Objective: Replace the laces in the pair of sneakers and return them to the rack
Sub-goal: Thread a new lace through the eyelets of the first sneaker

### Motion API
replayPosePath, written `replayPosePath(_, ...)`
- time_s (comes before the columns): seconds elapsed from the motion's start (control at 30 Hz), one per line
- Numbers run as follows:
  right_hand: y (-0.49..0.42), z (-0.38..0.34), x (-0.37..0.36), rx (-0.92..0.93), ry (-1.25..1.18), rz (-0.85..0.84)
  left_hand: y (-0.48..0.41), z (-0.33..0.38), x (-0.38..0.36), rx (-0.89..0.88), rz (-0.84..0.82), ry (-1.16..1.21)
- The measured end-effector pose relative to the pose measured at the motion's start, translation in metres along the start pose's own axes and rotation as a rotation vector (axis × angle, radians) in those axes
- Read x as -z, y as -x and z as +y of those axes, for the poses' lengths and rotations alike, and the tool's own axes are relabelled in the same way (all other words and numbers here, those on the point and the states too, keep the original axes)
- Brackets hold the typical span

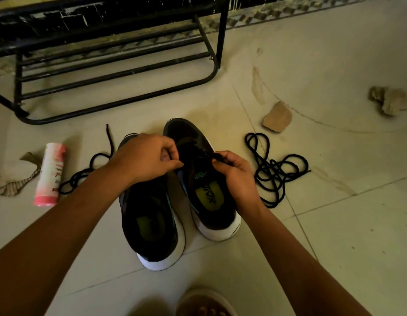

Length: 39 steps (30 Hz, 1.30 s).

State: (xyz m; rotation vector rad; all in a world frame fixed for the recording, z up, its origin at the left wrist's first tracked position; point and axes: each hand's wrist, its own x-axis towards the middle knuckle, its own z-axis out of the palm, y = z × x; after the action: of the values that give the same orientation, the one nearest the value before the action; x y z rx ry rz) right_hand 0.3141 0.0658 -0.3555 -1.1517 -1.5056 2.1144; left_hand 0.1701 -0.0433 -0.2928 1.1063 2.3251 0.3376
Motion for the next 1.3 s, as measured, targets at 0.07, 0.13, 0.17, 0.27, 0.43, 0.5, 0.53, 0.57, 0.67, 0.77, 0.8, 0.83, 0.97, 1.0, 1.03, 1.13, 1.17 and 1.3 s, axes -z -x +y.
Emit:
replayPosePath(0.07,0.000,0.000,0.000,0.004,0.004,-0.003,0.001,0.002,0.000,-0.011,0.051,-0.030)
replayPosePath(0.13,0.000,0.000,0.000,0.010,0.005,-0.003,0.001,0.008,-0.001,-0.078,0.157,-0.005)
replayPosePath(0.17,0.000,0.001,0.000,0.011,0.001,-0.002,0.000,0.013,-0.003,-0.126,0.203,0.014)
replayPosePath(0.27,0.000,0.002,0.001,0.015,-0.003,-0.010,-0.003,0.030,-0.013,-0.203,0.202,-0.065)
replayPosePath(0.43,0.000,0.003,-0.001,0.017,0.000,-0.006,-0.012,0.048,-0.027,-0.035,0.131,-0.220)
replayPosePath(0.5,-0.001,0.003,-0.001,-0.005,-0.019,0.006,-0.016,0.051,-0.025,0.023,0.125,-0.256)
replayPosePath(0.53,-0.001,0.002,-0.001,-0.026,-0.040,0.007,-0.017,0.052,-0.025,0.033,0.128,-0.285)
replayPosePath(0.57,-0.002,0.001,-0.001,-0.055,-0.069,0.004,-0.016,0.053,-0.026,0.029,0.135,-0.311)
replayPosePath(0.67,-0.004,-0.002,0.001,-0.141,-0.167,-0.010,-0.014,0.049,-0.032,-0.032,0.164,-0.323)
replayPosePath(0.77,-0.006,-0.004,0.007,-0.201,-0.226,-0.040,-0.010,0.041,-0.035,-0.111,0.241,-0.182)
replayPosePath(0.8,-0.007,-0.005,0.009,-0.222,-0.233,-0.053,-0.008,0.039,-0.034,-0.127,0.266,-0.114)
replayPosePath(0.83,-0.008,-0.005,0.010,-0.240,-0.226,-0.061,-0.005,0.039,-0.034,-0.135,0.292,-0.049)
replayPosePath(0.97,-0.010,-0.002,0.009,-0.271,-0.187,-0.058,-0.002,0.041,-0.037,-0.116,0.352,0.091)
replayPosePath(1.0,-0.010,-0.001,0.008,-0.269,-0.186,-0.055,-0.003,0.041,-0.039,-0.104,0.344,0.104)
replayPosePath(1.03,-0.010,0.000,0.007,-0.267,-0.189,-0.055,-0.004,0.041,-0.043,-0.091,0.336,0.106)
replayPosePath(1.13,-0.011,0.000,0.007,-0.270,-0.196,-0.052,-0.007,0.043,-0.052,-0.047,0.355,0.121)
replayPosePath(1.17,-0.011,0.000,0.007,-0.271,-0.191,-0.048,-0.007,0.044,-0.054,-0.031,0.376,0.139)
replayPosePath(1.3,-0.011,0.000,0.006,-0.265,-0.195,-0.049,-0.007,0.046,-0.057,0.015,0.436,0.188)
